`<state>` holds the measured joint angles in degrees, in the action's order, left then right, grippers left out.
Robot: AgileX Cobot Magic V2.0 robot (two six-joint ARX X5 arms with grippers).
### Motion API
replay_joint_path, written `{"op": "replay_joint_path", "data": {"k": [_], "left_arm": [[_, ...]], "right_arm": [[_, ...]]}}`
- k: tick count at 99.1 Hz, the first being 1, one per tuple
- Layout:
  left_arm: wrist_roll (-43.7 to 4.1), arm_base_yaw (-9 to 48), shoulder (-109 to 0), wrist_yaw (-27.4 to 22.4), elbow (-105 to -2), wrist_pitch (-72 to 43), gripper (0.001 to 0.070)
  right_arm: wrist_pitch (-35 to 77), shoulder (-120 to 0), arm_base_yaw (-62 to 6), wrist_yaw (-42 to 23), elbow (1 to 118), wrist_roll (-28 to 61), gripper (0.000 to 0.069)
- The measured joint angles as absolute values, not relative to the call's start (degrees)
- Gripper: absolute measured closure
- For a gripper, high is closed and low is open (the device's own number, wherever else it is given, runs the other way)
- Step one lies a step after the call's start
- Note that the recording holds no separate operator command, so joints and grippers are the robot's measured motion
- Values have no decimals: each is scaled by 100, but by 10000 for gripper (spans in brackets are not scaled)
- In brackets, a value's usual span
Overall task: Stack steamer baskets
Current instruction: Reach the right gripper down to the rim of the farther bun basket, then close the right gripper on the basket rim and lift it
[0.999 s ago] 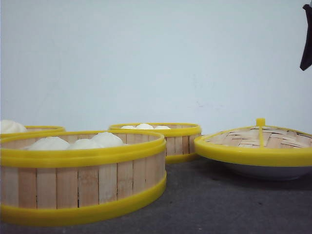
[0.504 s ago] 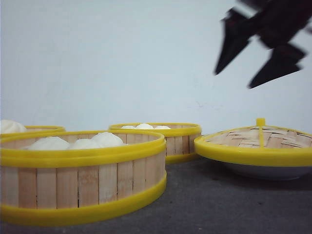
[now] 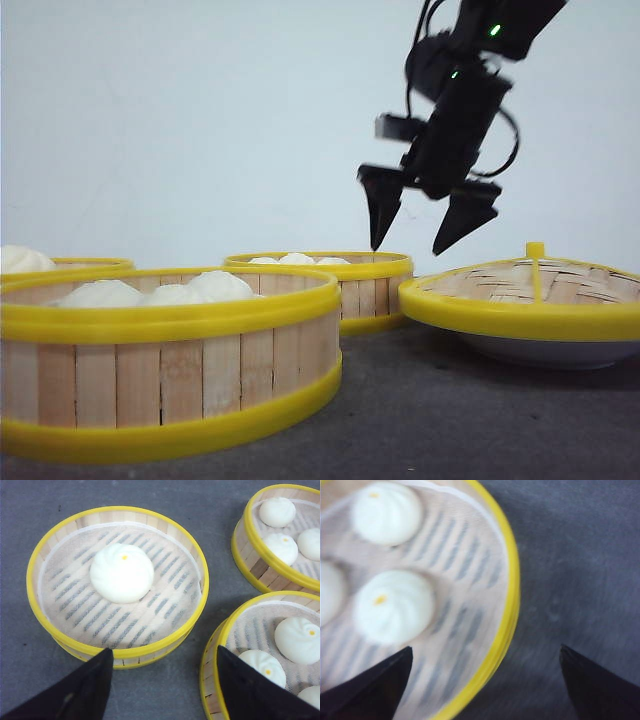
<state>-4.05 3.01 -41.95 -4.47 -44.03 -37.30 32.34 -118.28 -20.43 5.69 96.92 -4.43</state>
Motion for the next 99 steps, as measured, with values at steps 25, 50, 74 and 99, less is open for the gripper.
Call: {"op": "replay_joint_path", "data": {"k": [25, 50, 74, 99], "left_arm": [[-408, 301, -4198, -445, -4403, -3732, 314], [-408, 301, -4200, -447, -4403, -3734, 315], [-405, 301, -4200, -447, -4403, -3734, 315], [-408, 301, -4200, -447, -4403, -3734, 315]], "right_arm": [[3299, -12370, -2047, 434, 10066, -429, 275], [3194, -12392, -2045, 416, 10068, -539, 620], [3194, -12392, -2051, 403, 10090, -696, 665], [3942, -12446, -2062, 386, 11000, -1177, 665]]}}
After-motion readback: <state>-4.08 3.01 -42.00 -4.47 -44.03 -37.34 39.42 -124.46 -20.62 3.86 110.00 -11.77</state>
